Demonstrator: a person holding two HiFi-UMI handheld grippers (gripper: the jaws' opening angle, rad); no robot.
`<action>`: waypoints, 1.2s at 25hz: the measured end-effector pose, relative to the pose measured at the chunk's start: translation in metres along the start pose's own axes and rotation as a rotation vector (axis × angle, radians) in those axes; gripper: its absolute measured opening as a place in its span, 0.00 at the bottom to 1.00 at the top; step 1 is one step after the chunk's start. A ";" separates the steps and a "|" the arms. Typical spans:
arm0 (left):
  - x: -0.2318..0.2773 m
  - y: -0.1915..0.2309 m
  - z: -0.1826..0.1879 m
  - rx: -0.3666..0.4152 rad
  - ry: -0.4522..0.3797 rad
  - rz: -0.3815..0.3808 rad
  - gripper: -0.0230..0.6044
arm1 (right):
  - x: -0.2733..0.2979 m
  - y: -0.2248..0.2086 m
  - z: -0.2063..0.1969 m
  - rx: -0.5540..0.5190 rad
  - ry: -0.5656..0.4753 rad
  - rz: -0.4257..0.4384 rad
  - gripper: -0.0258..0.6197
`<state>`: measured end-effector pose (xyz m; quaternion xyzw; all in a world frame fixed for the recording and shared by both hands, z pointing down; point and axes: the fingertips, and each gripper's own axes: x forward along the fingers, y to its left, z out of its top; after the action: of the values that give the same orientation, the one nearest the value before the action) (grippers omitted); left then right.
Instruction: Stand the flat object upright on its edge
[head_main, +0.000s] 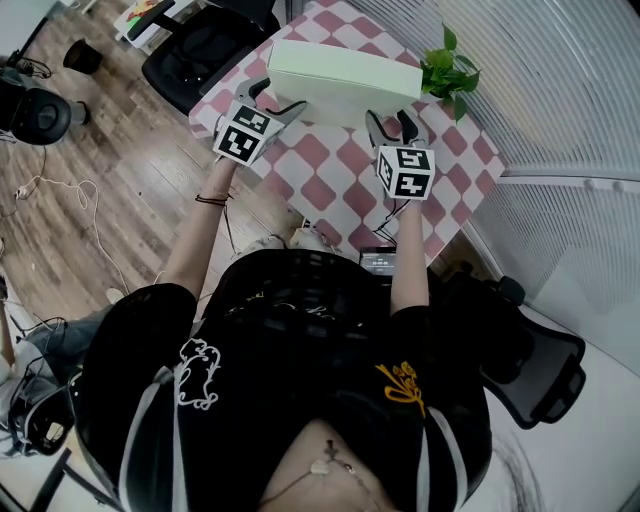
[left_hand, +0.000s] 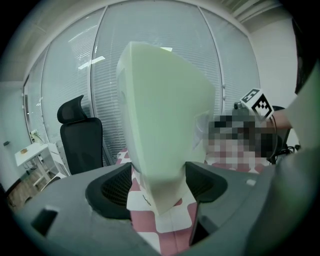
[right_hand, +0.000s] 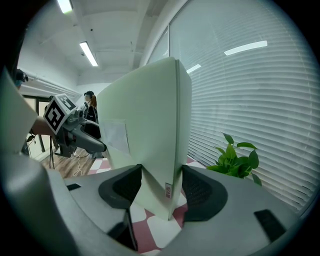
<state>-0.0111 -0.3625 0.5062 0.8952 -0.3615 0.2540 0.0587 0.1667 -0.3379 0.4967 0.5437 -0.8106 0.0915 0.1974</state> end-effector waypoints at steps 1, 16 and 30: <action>0.000 0.000 0.000 0.006 0.006 -0.003 0.57 | 0.000 -0.001 0.000 -0.002 0.002 0.000 0.43; -0.005 0.005 0.008 0.026 0.000 -0.021 0.57 | 0.005 -0.005 0.004 -0.002 0.008 -0.024 0.43; -0.015 -0.005 0.007 0.035 -0.015 -0.020 0.57 | -0.001 -0.003 -0.005 0.011 0.018 -0.036 0.43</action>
<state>-0.0139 -0.3522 0.4929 0.9015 -0.3486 0.2530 0.0428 0.1706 -0.3369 0.5003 0.5584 -0.7983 0.0973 0.2035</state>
